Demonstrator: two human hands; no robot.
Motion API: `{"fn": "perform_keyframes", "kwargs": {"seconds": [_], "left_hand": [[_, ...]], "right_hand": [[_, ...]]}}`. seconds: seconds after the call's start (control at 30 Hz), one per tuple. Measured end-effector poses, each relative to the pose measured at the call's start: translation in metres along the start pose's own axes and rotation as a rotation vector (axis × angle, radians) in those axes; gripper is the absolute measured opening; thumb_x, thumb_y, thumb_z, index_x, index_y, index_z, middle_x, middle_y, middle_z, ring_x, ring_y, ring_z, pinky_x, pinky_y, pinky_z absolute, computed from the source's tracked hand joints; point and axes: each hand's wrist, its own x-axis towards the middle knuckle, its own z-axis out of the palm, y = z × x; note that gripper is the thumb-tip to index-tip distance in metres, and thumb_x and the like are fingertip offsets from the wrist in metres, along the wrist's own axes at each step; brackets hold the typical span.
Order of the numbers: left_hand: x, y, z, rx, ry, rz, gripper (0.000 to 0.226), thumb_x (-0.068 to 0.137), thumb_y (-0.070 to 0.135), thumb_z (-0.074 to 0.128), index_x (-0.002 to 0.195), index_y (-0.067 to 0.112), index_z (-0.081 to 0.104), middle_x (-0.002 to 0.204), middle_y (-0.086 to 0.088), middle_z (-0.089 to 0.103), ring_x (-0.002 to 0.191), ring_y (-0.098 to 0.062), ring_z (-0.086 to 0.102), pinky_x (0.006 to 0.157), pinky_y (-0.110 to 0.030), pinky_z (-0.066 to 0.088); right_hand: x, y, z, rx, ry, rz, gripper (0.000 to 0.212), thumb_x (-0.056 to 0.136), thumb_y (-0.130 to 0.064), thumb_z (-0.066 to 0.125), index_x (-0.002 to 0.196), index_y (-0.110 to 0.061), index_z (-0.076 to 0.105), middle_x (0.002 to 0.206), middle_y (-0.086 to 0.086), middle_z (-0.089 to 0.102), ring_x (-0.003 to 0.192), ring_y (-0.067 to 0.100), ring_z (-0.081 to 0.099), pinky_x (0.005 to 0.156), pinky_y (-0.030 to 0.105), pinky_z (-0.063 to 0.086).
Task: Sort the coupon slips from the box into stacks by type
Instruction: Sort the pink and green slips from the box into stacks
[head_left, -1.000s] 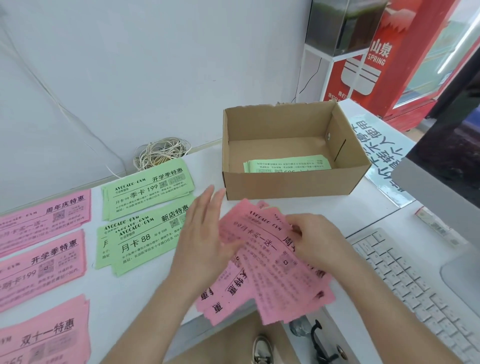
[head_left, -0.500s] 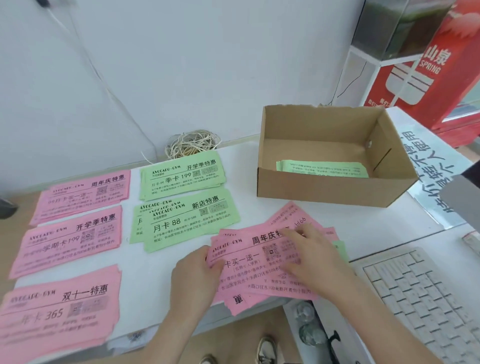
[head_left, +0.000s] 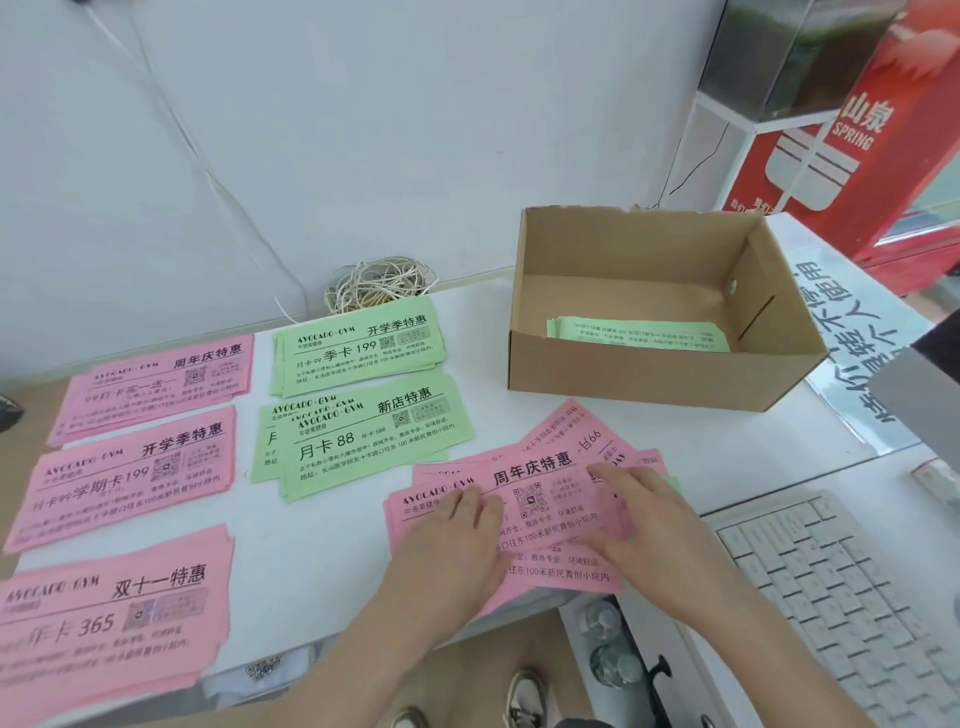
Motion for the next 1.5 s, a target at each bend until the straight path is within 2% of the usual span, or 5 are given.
{"fn": "perform_keyframes", "kwargs": {"seconds": [0.2,0.43,0.63,1.0,1.5], "left_hand": [[-0.004,-0.02,0.005,-0.182,0.2,0.023,0.042,0.098,0.028,0.028,0.118,0.005,0.057,0.073,-0.002,0.068,0.045,-0.018,0.056,0.035,-0.026,0.038],[-0.005,-0.032,0.003,-0.612,0.332,-0.342,0.043,0.098,0.026,0.04,0.141,0.019,0.037,0.065,0.003,0.052,0.06,-0.028,0.052,0.06,-0.031,0.032],[-0.012,-0.035,-0.004,-0.379,0.286,0.077,0.066,0.093,0.01,0.049,0.144,0.042,0.022,0.12,-0.004,0.06,0.067,-0.028,0.062,0.054,-0.027,0.044],[-0.002,-0.033,-0.009,-0.043,0.195,0.309,0.025,0.077,0.052,0.048,0.089,0.033,0.059,0.074,0.018,0.057,0.059,-0.004,0.057,0.045,-0.018,0.041],[-0.004,-0.031,-0.005,-0.087,0.128,0.188,0.017,0.075,0.042,0.05,0.076,0.027,0.058,0.07,0.015,0.054,0.056,-0.011,0.056,0.046,-0.025,0.039]], "right_hand": [[-0.017,0.008,0.001,0.09,-0.005,0.101,0.067,0.089,-0.041,0.061,0.146,-0.033,0.028,0.131,-0.008,0.045,0.112,0.009,0.051,0.093,0.026,0.045],[-0.023,-0.002,0.01,-0.163,-0.077,-0.008,0.093,0.077,-0.043,0.071,0.149,-0.04,0.012,0.14,-0.007,0.026,0.126,0.012,0.032,0.103,0.027,0.035],[-0.023,0.005,0.006,-0.154,-0.098,-0.044,0.057,0.085,-0.046,0.062,0.138,-0.044,0.041,0.145,-0.01,0.028,0.129,0.01,0.034,0.107,0.029,0.033],[-0.007,0.006,-0.007,0.391,0.063,0.065,0.016,0.091,-0.033,0.061,0.085,-0.042,0.072,0.07,-0.027,0.066,0.067,-0.006,0.058,0.061,0.015,0.044],[-0.012,0.003,0.001,1.003,0.079,0.311,0.034,0.092,-0.007,0.061,0.122,-0.021,0.059,0.088,0.0,0.076,0.083,0.014,0.073,0.069,0.024,0.057]]}}
